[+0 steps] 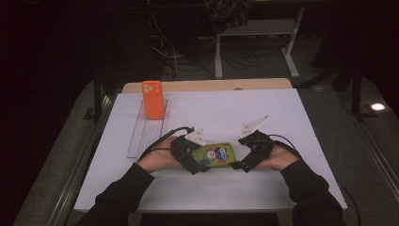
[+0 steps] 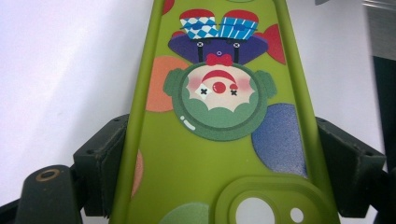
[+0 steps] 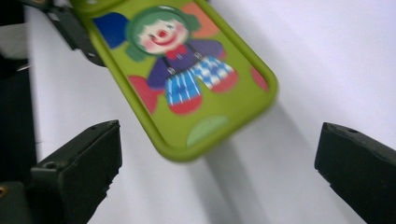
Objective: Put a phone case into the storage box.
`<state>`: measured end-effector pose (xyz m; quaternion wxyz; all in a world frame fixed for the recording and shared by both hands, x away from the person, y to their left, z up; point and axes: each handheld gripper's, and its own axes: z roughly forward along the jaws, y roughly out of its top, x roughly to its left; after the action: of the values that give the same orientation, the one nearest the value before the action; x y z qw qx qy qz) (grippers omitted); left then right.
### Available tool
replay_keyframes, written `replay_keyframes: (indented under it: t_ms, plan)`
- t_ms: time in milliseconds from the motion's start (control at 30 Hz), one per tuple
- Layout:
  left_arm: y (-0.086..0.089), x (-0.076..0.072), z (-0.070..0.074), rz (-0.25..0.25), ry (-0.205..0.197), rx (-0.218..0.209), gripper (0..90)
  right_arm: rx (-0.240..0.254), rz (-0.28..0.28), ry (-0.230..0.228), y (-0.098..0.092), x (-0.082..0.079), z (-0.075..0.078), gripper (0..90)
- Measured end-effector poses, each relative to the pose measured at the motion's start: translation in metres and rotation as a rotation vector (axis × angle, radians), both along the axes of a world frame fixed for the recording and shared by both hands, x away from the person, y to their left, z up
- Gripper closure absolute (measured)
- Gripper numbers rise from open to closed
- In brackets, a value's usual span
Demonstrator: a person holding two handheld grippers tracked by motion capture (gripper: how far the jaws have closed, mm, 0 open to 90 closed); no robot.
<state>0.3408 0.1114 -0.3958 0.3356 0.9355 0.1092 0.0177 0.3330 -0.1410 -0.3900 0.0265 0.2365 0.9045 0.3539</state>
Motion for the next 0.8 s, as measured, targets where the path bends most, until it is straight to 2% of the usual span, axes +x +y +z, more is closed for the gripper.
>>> replay_keyframes:
  t_ms: [133,200,300,333,367,400,467,500,533,633,800]
  plan:
    - [-0.001,0.002,-0.002,0.063,0.004,0.003,15.4,0.048,-0.102,-0.017,-0.007,-0.003,-0.004,0.0]
    - [-0.002,0.001,-0.004,0.086,-0.005,0.008,15.4,0.044,-0.161,-0.021,-0.009,-0.004,-0.005,0.0]
    - [-0.003,0.001,-0.005,0.126,-0.01,0.001,15.5,0.049,-0.211,-0.039,-0.011,-0.006,-0.009,0.0]
    - [-0.004,0.001,-0.005,0.149,-0.011,-0.014,15.5,0.044,-0.23,-0.049,-0.011,-0.007,-0.01,0.0]
    - [-0.004,0.002,-0.004,0.164,-0.015,-0.006,15.5,0.04,-0.252,-0.054,-0.011,-0.009,-0.012,0.0]
    - [-0.004,0.001,-0.005,0.187,-0.006,-0.021,15.5,0.046,-0.268,-0.066,-0.011,-0.009,-0.014,0.0]
    - [-0.004,0.002,-0.005,0.207,-0.005,-0.029,15.5,0.049,-0.296,-0.06,-0.012,-0.01,-0.017,0.0]
    - [-0.003,0.003,-0.004,0.201,-0.015,-0.014,15.5,0.068,-0.321,-0.055,-0.012,-0.011,-0.02,0.0]
    - [-0.004,0.003,-0.004,0.223,-0.011,-0.03,15.5,0.085,-0.337,-0.047,-0.012,-0.012,-0.023,0.0]
    - [-0.004,0.004,-0.003,0.243,-0.019,-0.023,15.5,0.092,-0.36,-0.066,-0.009,-0.014,-0.031,0.0]
    - [-0.004,0.003,-0.003,0.263,-0.019,-0.04,15.5,0.102,-0.367,-0.052,-0.005,-0.014,-0.038,0.0]
